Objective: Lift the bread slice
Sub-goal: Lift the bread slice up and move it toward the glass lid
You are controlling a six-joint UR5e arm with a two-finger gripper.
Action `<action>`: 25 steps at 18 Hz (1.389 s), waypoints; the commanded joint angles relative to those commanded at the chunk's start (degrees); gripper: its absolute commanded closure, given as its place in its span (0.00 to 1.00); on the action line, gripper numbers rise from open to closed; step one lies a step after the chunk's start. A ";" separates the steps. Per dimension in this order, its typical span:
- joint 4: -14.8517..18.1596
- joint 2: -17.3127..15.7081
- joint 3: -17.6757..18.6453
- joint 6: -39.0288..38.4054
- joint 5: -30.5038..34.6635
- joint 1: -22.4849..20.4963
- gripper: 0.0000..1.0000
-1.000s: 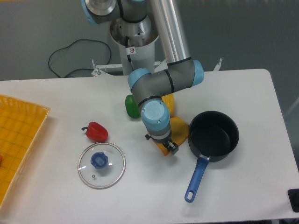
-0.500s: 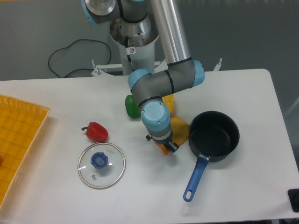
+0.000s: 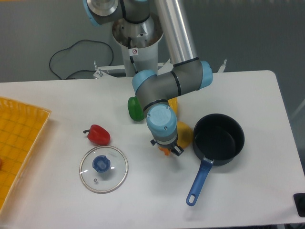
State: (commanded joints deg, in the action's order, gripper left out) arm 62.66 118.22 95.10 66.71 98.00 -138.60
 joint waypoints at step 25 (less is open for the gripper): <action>15.65 -9.06 -8.97 -5.98 -8.44 5.27 1.00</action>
State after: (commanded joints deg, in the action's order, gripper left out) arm 78.31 109.16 86.13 60.73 89.56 -133.33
